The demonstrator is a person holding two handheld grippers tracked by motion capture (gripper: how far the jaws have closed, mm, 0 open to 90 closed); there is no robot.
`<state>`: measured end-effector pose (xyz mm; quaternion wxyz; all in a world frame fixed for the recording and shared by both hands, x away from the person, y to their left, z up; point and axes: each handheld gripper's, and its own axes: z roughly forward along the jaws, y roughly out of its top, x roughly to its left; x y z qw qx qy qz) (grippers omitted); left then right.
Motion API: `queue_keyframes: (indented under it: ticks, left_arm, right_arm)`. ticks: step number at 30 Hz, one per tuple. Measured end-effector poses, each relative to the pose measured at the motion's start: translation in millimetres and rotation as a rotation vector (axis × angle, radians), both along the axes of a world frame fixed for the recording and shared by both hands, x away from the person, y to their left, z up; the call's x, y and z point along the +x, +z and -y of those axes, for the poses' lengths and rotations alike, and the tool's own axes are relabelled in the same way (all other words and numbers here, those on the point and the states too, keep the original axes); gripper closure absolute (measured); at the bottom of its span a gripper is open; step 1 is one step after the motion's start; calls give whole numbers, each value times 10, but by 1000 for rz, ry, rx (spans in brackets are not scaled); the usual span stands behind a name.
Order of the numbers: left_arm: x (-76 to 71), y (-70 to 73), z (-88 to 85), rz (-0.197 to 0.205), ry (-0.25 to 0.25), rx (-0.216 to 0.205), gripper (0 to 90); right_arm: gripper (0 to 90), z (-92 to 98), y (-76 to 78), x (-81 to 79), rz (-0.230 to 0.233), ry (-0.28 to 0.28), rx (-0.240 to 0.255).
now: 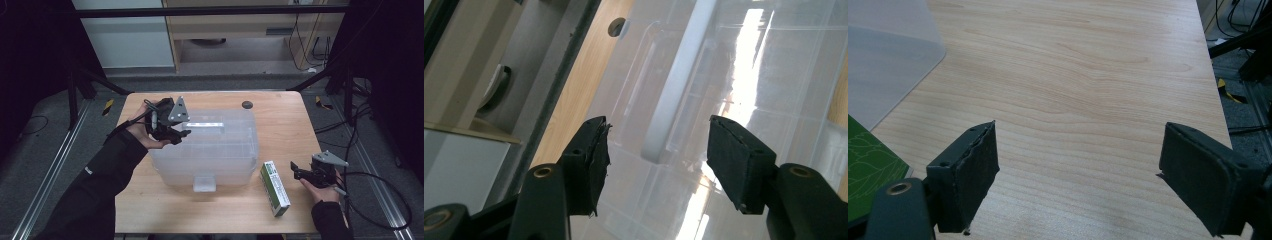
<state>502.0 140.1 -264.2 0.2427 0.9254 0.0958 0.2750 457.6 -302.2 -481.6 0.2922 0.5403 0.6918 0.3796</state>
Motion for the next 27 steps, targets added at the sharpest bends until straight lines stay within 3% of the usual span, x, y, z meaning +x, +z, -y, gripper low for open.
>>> queue_keyframes:
  ticks: [17,27]
  left_arm:
    - [79,-118,224,10,-49,155,459]
    - [140,-211,299,26,-49,227,593]
  right_arm:
    - [162,8,-12,6,-3,4,1]
    - [166,1,-16,8,-9,11,3]
